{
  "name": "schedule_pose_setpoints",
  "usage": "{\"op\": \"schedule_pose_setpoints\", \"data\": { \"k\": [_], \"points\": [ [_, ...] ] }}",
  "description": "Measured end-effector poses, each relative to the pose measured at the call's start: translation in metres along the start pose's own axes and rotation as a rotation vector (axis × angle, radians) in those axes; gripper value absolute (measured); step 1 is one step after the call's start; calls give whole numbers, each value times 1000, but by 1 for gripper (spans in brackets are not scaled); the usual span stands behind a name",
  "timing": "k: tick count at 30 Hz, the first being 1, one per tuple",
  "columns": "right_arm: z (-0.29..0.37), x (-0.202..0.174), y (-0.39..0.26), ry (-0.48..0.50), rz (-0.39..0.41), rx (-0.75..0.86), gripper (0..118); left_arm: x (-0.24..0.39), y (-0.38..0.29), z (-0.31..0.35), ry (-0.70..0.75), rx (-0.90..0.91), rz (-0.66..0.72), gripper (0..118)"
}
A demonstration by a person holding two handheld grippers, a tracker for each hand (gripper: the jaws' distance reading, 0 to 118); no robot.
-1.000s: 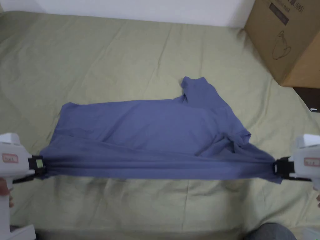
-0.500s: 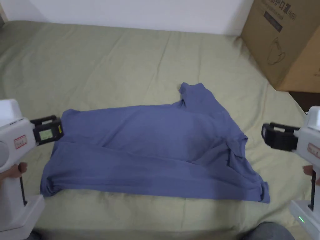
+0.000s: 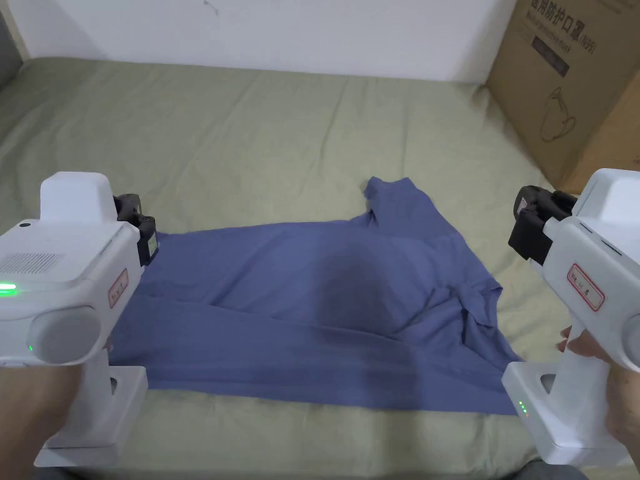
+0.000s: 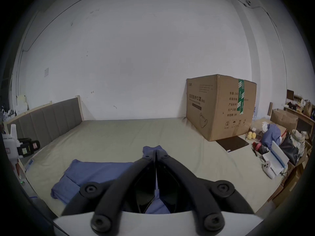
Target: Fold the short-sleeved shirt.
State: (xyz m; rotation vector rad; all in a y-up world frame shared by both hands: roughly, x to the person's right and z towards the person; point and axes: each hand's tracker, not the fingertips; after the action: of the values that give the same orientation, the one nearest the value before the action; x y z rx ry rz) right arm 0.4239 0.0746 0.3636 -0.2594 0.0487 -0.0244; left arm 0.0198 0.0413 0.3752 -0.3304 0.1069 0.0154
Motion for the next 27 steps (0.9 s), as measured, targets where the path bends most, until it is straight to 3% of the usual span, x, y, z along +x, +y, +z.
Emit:
{"op": "schedule_pose_setpoints", "data": {
  "k": [7, 12, 14, 16, 17, 18, 22, 27],
  "points": [
    [-17, -4, 3, 32, 36, -32, 0, -19, 25, -40, -28, -100, -13, 0],
    [-32, -4, 2, 32, 36, -48, 0, -40, 46, -107, -15, -238, 61, 0],
    [-41, -4, 0, 34, 27, -62, 0, -48, 47, -147, 2, -333, 92, 36],
    [-51, -4, -2, 35, 31, -82, 0, -53, 42, -185, 2, -433, 133, 92],
    [-56, -4, -3, 35, 37, -94, 0, -56, 38, -203, 13, -485, 142, 109],
    [-61, -3, -4, 33, 44, -106, 0, -59, 33, -221, 23, -535, 153, 117],
    [-85, 0, -11, 36, 49, -160, 0, -70, 6, -280, 34, -671, 181, 117],
    [-112, 1, -19, 48, 104, -232, 0, -73, -23, -327, 146, -758, 111, 117]
  ]
}}
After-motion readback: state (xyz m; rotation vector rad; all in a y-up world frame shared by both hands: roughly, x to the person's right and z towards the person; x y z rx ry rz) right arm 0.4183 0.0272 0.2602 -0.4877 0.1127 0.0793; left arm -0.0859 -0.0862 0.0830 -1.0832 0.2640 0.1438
